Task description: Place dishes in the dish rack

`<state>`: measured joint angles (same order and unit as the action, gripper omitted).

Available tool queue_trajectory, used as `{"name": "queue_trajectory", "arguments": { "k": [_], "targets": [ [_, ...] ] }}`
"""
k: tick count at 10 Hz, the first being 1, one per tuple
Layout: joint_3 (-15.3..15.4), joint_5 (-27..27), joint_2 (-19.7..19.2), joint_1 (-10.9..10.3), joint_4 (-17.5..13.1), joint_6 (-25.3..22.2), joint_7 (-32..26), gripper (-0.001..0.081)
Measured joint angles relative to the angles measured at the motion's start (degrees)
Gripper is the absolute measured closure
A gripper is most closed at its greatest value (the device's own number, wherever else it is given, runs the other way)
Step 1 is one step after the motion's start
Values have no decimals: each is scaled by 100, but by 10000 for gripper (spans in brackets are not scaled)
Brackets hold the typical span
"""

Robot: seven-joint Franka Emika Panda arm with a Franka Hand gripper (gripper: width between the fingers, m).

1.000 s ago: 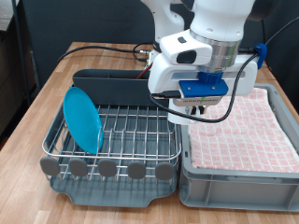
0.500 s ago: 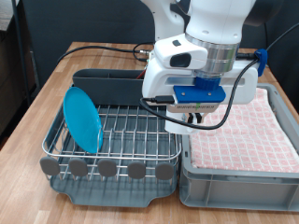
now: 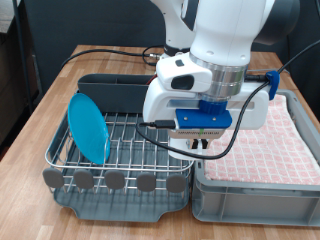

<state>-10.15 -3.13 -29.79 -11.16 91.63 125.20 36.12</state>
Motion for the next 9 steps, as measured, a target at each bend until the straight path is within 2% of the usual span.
{"name": "queue_trajectory", "arguments": {
  "k": [9],
  "targets": [
    [73, 285, -712, 272, -649, 79, -223, 734]
  ]
}}
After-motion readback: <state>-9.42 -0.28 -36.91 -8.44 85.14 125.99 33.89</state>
